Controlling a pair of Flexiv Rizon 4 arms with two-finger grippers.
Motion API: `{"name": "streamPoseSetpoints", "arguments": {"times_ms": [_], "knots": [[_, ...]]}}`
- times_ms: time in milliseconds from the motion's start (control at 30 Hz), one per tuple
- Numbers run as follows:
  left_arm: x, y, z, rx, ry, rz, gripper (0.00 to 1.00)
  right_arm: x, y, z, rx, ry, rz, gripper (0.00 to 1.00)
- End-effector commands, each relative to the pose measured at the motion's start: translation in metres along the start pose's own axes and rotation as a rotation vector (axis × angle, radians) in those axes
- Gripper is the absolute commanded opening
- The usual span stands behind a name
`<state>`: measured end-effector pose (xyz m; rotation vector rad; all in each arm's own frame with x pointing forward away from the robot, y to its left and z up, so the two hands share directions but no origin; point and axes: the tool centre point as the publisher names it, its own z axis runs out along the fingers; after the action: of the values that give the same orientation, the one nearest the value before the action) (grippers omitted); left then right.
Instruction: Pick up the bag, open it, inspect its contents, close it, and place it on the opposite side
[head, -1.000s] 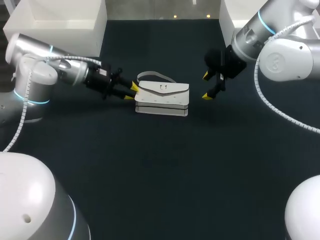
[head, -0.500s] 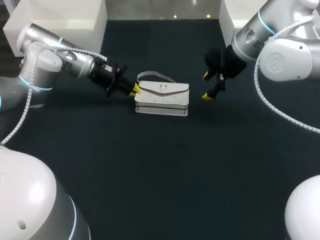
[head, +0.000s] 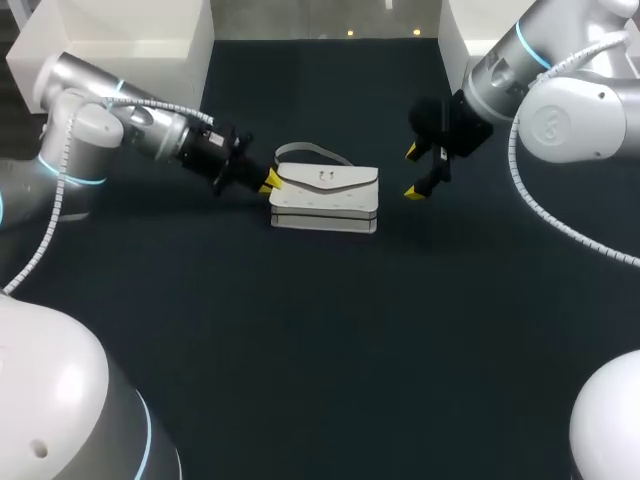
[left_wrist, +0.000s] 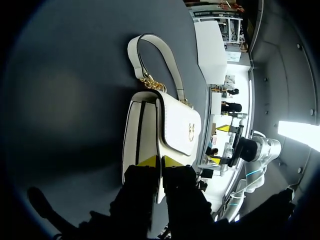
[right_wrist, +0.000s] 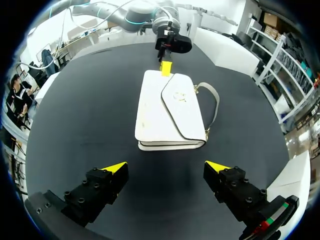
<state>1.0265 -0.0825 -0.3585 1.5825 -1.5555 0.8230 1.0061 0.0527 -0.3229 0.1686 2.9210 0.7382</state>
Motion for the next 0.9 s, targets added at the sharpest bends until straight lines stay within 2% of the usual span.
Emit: {"name": "streamPoseSetpoints", "arguments": {"times_ms": [33,233,267,300,333,367,600,700,900], "knots": [[0.004,0.008,0.008,0.059,-0.005,-0.002,0.0,0.0,0.0,0.0,-0.001,0.001,0.0,1.0],[0.006,0.005,0.012,0.077,-0.006,-0.011,0.0,0.0,0.0,0.0,-0.001,0.001,0.0,1.0],[0.005,0.004,0.011,0.081,-0.007,-0.013,0.06,0.0,0.0,0.0,-0.001,0.001,0.0,1.0],[0.005,0.003,0.009,0.085,-0.006,-0.015,0.37,0.0,0.0,0.0,-0.001,0.001,0.0,1.0],[0.006,0.002,0.006,0.088,-0.004,-0.015,0.76,0.0,0.0,0.0,-0.001,0.001,0.0,1.0],[0.006,0.002,0.002,0.095,-0.001,-0.013,1.0,0.0,0.0,0.0,-0.001,0.001,0.0,1.0],[0.019,0.004,-0.045,0.151,-0.004,0.049,1.0,0.0,0.0,0.0,-0.001,0.001,0.0,1.0],[0.028,0.004,-0.065,0.146,-0.04,0.122,1.0,0.0,0.0,0.0,-0.001,0.001,0.0,1.0],[0.038,0.002,-0.09,0.121,-0.165,0.243,1.0,0.004,0.015,-0.013,0.025,-0.073,-0.03,1.0]]}}
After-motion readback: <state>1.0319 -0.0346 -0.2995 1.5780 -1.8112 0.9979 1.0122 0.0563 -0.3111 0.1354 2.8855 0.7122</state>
